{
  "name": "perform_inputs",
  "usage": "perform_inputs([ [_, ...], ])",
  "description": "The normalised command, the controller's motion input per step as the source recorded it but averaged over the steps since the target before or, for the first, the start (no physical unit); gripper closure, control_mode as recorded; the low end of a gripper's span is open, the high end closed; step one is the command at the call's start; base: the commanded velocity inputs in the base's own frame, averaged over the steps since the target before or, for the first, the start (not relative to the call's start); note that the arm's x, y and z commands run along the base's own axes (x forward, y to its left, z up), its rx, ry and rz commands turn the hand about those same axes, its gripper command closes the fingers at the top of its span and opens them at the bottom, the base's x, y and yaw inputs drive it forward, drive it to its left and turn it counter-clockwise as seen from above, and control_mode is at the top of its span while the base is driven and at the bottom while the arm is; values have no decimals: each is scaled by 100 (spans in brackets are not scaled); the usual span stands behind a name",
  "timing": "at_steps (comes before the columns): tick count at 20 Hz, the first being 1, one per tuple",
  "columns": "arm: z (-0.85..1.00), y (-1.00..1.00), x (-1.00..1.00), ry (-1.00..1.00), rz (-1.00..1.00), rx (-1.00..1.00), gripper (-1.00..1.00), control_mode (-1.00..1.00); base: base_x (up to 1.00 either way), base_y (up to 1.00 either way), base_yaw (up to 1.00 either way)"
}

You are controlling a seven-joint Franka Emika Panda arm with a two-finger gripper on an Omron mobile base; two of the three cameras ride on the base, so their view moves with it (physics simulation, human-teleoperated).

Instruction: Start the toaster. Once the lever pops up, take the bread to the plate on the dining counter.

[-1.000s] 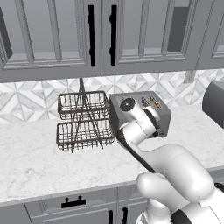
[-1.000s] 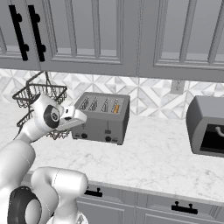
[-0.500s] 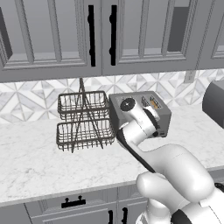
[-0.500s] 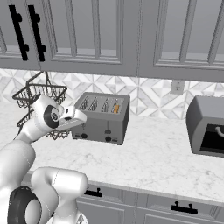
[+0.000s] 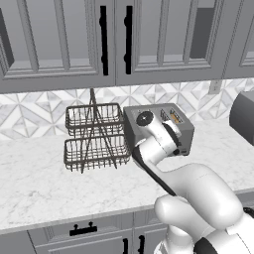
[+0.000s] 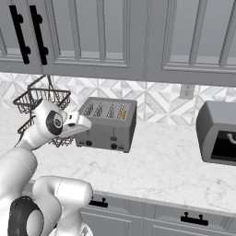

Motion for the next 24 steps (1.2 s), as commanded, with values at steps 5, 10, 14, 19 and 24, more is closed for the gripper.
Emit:
perform_inputs([
  [5, 0, 0, 0, 0, 0, 0, -100, -100, 0, 0, 0],
  [10, 0, 0, 0, 0, 0, 0, -100, -100, 0, 0, 0],
  [14, 0, 0, 0, 0, 0, 0, -100, -100, 0, 0, 0],
  [19, 0, 0, 0, 0, 0, 0, -100, -100, 0, 0, 0],
  [24, 0, 0, 0, 0, 0, 0, -100, -100, 0, 0, 0],
])
